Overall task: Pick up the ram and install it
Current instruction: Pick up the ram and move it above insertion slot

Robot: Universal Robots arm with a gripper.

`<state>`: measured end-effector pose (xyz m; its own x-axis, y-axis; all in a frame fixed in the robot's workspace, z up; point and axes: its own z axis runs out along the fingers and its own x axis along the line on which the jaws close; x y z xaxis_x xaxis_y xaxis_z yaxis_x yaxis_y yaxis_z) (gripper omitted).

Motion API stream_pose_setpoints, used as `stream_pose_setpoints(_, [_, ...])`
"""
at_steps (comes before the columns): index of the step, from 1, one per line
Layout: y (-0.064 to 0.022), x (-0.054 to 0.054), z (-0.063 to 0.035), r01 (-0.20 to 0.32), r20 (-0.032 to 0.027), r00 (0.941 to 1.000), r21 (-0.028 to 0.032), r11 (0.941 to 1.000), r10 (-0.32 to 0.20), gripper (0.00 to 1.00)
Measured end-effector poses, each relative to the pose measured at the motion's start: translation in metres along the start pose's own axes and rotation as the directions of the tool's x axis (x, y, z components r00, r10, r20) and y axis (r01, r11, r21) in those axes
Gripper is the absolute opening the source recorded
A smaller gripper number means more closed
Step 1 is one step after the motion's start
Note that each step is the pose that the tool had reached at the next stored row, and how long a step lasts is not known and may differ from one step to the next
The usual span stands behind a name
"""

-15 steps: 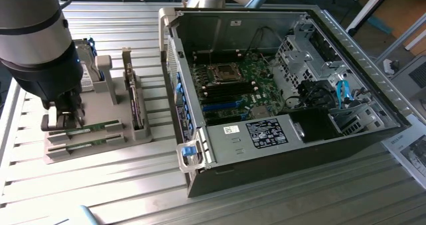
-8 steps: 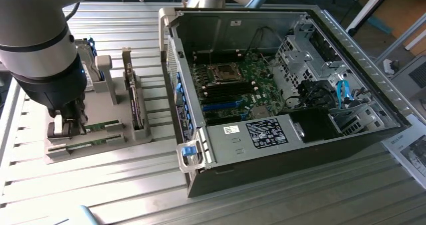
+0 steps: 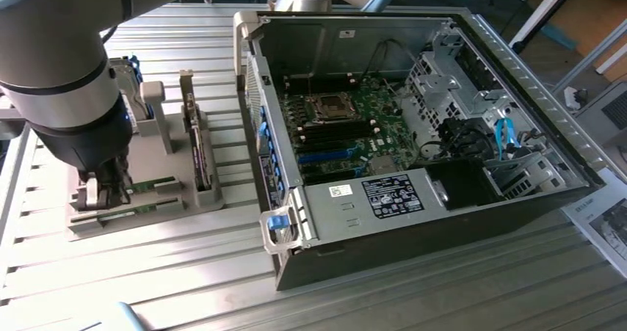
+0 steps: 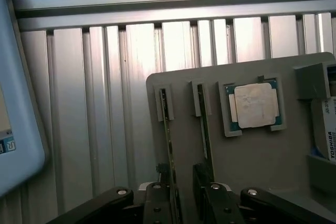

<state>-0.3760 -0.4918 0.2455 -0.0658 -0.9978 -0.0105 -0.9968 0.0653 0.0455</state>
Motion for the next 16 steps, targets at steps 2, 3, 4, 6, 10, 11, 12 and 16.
stream_pose_setpoints(2, [-0.0003, 0.0, 0.0053, 0.0, -0.0001, 1.0, -0.0003, 1.0, 0.0, 0.31])
stream_pose_setpoints(3, [-0.0004, 0.001, 0.0085, 0.0, 0.0, 1.0, -0.0004, 1.0, 0.0, 0.31])
stream_pose_setpoints(4, [-0.0005, 0.001, 0.0103, 0.0, -0.0001, 1.0, -0.0006, 1.0, 0.0, 0.31])
stream_pose_setpoints(6, [-0.0007, 0.001, 0.0152, 0.0, -0.0001, 1.0, -0.0008, 1.0, 0.0, 0.31])
stream_pose_setpoints(10, [-0.0012, 0.002, 0.0252, 0.0, -0.0002, 1.0, -0.0015, 1.0, 0.0, 0.31])
stream_pose_setpoints(11, [-0.0014, 0.002, 0.0281, 0.0, -0.0002, 1.0, -0.0016, 1.0, 0.0, 0.31])
stream_pose_setpoints(12, [-0.0015, 0.002, 0.03, 0.0, -0.0001, 1.0, -0.0016, 1.0, 0.0, 0.31])
stream_pose_setpoints(16, [-0.0016, 0.002, 0.0323, 0.0, -0.0003, 1.0, -0.002, 1.0, 0.0, 0.31])
